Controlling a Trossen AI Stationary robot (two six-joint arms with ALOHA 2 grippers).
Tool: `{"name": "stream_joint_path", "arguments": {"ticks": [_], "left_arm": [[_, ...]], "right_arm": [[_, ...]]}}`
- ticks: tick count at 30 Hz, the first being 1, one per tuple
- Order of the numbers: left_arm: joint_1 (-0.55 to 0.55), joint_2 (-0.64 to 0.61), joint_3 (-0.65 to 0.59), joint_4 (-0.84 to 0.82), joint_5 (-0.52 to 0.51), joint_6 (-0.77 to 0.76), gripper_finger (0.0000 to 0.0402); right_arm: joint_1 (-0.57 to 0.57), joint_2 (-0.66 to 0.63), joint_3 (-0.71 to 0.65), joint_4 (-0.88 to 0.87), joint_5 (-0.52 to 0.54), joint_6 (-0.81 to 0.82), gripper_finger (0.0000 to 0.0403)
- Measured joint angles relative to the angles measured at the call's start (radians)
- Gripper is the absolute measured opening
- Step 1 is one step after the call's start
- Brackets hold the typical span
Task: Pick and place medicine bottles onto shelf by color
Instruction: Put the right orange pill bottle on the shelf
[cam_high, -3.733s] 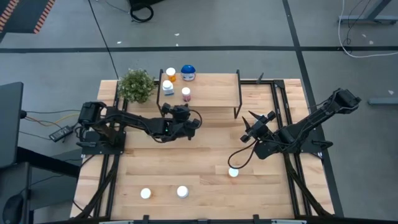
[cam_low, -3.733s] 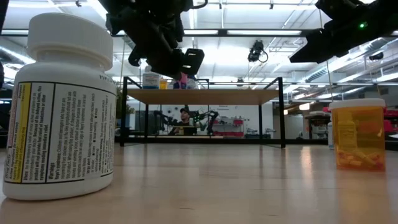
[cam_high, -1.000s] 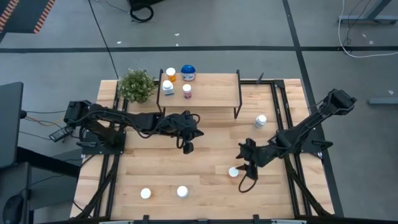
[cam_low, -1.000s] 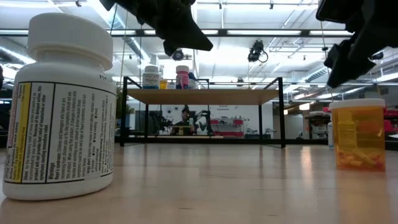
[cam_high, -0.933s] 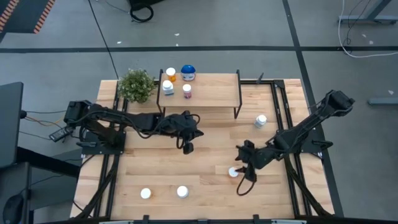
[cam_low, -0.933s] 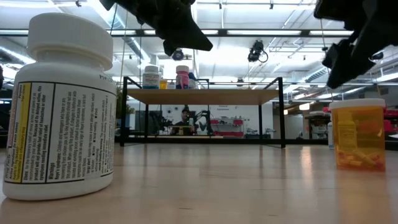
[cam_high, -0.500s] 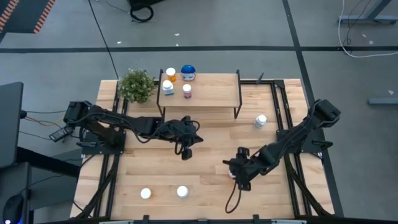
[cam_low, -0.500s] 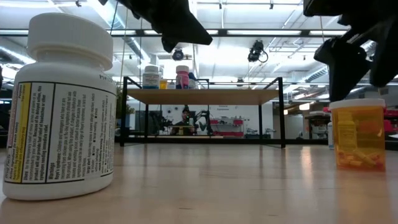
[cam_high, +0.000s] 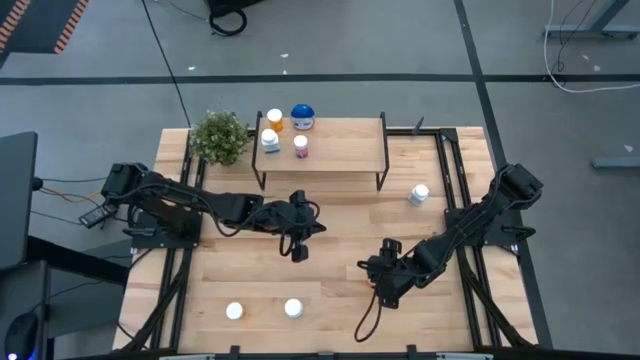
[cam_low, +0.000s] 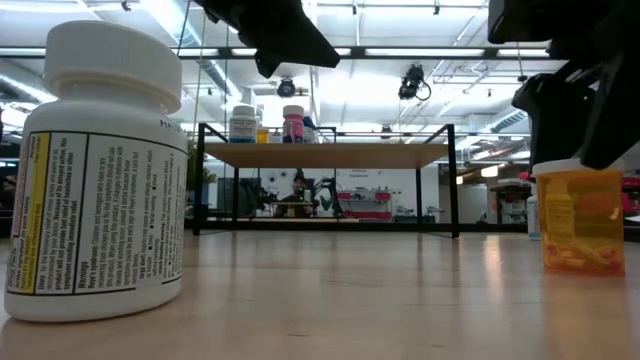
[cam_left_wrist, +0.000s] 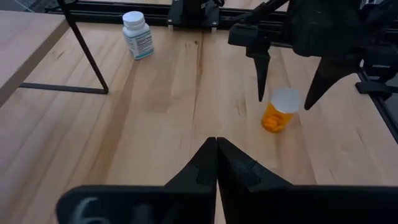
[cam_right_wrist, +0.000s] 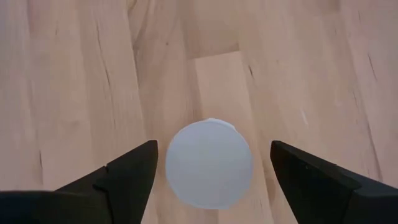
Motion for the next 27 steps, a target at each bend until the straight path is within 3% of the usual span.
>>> {"name": "stream_joint_path", "arguments": {"ticks": [9, 20, 27], "left_arm": [[-0.008, 0.000, 0.000, 0.000, 0.000, 0.000, 0.0021], [-0.008, 0.001, 0.000, 0.000, 0.000, -0.001, 0.0011], [-0.008, 0.001, 0.000, 0.000, 0.000, -0.001, 0.0018]], "right_arm": [[0.000, 0.000, 0.000, -0.001, 0.004, 0.006, 0.0319], [0.001, 0.000, -0.001, -0.020, 0.008, 0.001, 0.0319], [0.002, 0.000, -0.001, -0.019, 0.001, 0.000, 0.0290]]}}
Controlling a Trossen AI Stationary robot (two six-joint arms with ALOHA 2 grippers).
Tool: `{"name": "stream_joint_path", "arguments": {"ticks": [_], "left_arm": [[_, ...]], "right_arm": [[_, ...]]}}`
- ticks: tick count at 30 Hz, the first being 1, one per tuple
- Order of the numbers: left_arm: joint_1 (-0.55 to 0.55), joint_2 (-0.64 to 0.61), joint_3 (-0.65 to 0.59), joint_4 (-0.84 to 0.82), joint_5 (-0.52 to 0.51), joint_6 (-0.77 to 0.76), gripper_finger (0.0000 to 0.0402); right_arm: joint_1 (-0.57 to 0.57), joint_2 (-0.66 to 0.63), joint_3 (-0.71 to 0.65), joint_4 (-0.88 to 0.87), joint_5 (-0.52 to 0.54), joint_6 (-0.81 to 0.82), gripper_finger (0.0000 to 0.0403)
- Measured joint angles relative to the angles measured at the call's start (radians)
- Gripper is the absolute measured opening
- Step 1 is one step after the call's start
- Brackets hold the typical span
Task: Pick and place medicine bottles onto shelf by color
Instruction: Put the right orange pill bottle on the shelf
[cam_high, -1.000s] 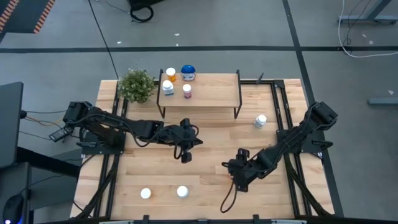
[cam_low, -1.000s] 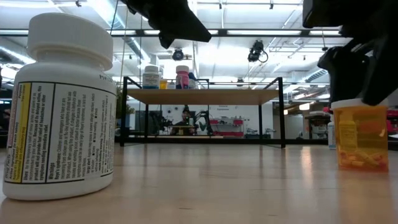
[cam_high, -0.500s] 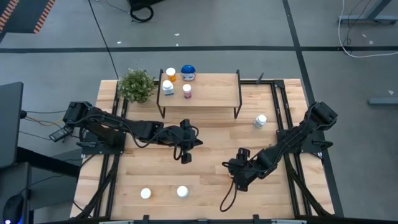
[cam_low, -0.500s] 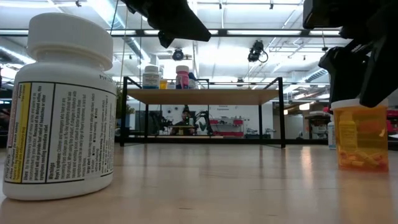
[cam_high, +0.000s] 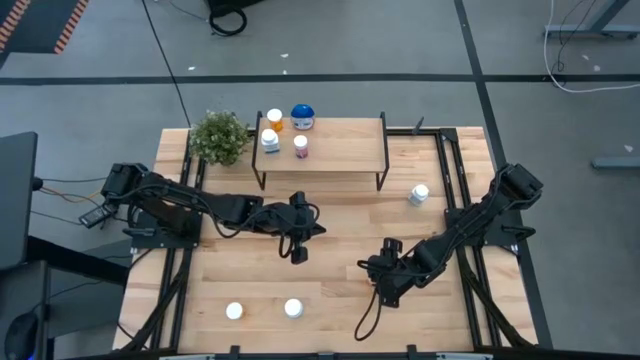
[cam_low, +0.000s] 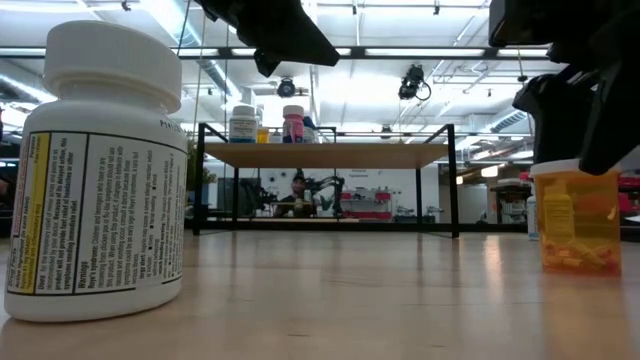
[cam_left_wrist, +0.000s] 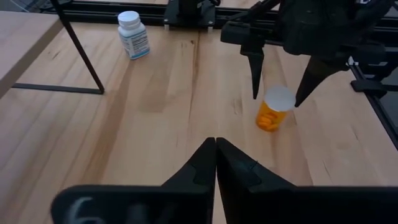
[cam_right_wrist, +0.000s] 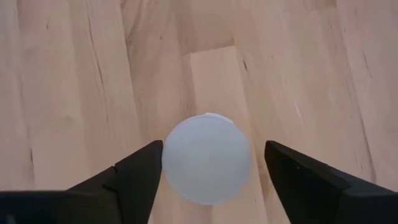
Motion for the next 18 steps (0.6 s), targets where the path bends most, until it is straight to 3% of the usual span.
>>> {"name": "stream_joint_path", "arguments": {"ticks": [9, 18], "left_arm": [[0.000, 0.000, 0.000, 0.000, 0.000, 0.000, 0.0010], [0.000, 0.000, 0.000, 0.000, 0.000, -0.013, 0.0015]], "right_arm": [[0.005, 0.000, 0.000, 0.001, -0.021, 0.000, 0.0233], [0.005, 0.000, 0.000, 0.002, -0.021, -0.028, 0.0229]]}}
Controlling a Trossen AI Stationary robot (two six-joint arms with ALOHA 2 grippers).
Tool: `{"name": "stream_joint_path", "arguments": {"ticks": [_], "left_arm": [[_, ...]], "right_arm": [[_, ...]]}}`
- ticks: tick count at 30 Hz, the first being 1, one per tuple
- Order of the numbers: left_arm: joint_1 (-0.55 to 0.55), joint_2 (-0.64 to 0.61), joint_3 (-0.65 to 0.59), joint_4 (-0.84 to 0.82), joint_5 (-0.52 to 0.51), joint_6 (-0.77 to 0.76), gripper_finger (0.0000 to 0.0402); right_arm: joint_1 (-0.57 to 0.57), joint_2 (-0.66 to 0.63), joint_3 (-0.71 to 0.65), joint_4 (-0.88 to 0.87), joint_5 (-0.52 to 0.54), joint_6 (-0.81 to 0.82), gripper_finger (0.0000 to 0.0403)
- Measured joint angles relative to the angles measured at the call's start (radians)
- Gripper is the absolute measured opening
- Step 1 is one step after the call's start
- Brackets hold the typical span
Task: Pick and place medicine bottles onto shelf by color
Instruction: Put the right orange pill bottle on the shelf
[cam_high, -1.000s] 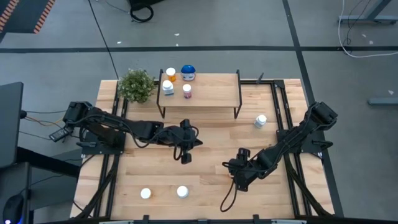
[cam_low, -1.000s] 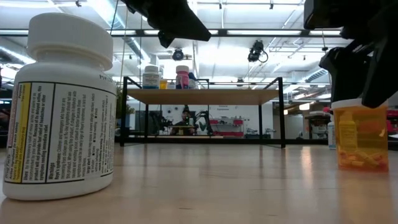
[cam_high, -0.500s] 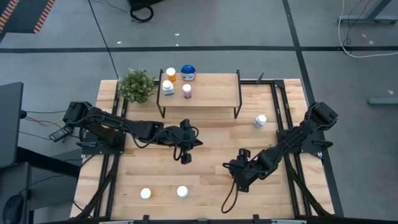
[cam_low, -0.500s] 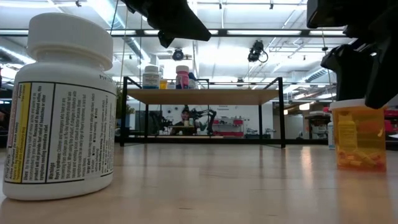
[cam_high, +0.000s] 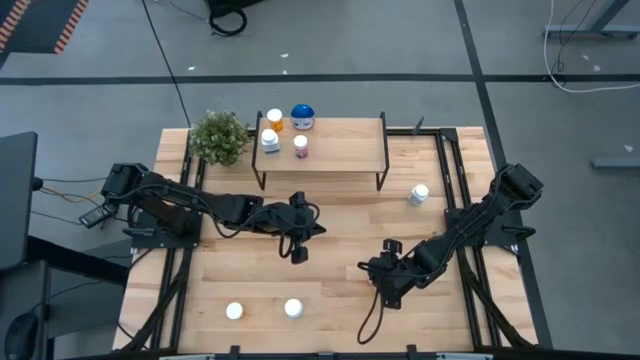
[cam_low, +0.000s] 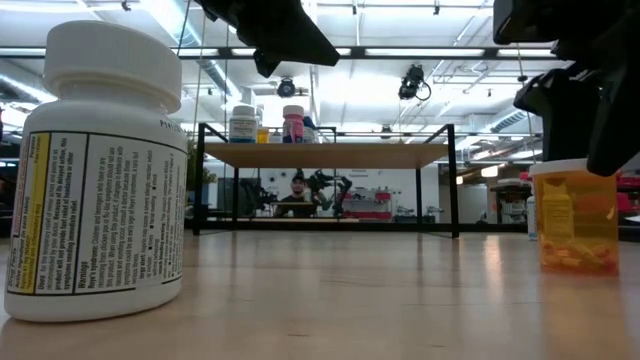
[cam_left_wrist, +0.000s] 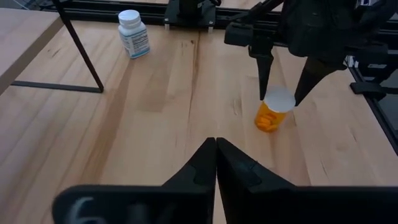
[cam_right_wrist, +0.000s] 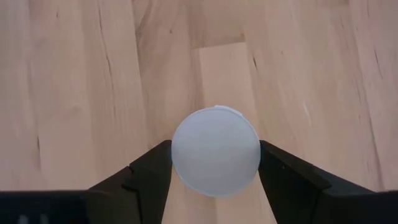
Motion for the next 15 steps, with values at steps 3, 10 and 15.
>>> {"name": "stream_joint_path", "arguments": {"ticks": [3, 10, 15], "left_arm": [[0.000, 0.000, 0.000, -0.001, 0.000, 0.000, 0.0010], [0.000, 0.000, 0.000, -0.014, 0.000, -0.005, 0.0016], [-0.001, 0.000, 0.000, -0.021, 0.000, -0.025, 0.0021]], "right_arm": [[-0.006, -0.004, 0.001, -0.005, -0.004, -0.023, 0.0229], [-0.068, -0.014, 0.162, -0.193, 0.033, -0.123, 0.0229], [-0.146, -0.014, 0.345, -0.440, 0.118, -0.225, 0.0229]]}}
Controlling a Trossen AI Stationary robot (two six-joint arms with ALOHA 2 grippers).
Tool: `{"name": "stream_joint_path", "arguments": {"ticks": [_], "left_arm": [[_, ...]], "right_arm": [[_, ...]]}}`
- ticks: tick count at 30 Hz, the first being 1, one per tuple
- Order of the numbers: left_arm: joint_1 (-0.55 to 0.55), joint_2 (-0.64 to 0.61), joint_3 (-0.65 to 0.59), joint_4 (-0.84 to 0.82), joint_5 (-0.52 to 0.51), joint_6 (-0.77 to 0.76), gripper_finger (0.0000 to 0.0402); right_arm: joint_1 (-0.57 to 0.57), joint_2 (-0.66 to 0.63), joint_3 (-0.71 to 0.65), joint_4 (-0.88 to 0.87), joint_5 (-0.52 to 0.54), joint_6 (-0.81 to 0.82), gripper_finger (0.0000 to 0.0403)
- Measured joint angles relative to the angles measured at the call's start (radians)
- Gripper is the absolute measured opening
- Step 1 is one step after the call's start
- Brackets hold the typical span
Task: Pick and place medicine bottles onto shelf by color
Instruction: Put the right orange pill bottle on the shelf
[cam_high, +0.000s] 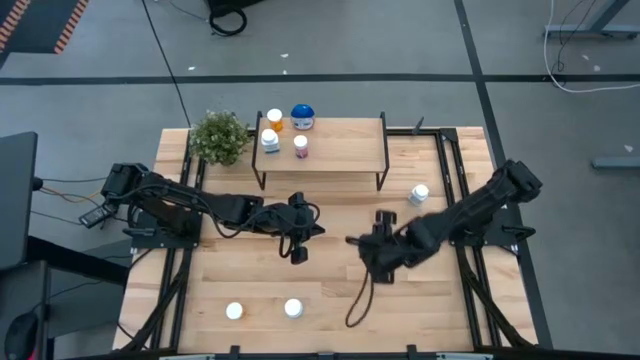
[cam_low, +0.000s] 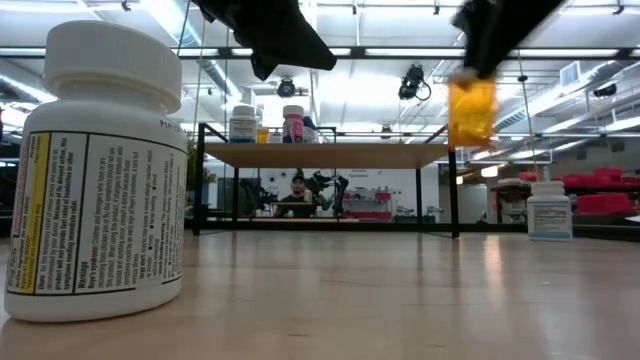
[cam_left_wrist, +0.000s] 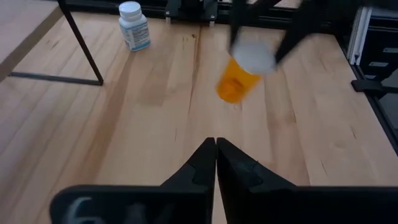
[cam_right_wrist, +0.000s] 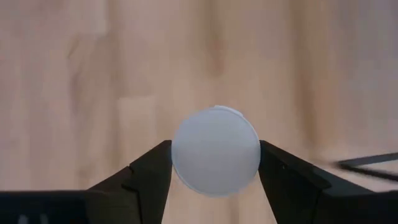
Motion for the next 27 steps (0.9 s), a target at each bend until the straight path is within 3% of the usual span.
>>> {"name": "stream_joint_path", "arguments": {"ticks": [5, 12, 18, 27], "left_arm": [[0.000, 0.000, 0.000, -0.005, 0.000, -0.006, 0.0013], [-0.011, 0.000, 0.000, -0.091, 0.000, -0.058, 0.0019], [-0.028, 0.000, 0.000, -0.130, 0.000, -0.058, 0.0013], [-0.027, 0.000, 0.000, -0.053, 0.000, -0.033, 0.0012]], "right_arm": [[-0.117, 0.000, 0.165, -0.090, 0.066, -0.127, 0.0229], [-0.331, 0.000, 0.322, -0.107, 0.056, -0.319, 0.0229], [-0.563, 0.000, 0.428, -0.084, -0.057, -0.485, 0.0229], [-0.873, 0.001, 0.446, -0.020, -0.256, -0.595, 0.0229]]}}
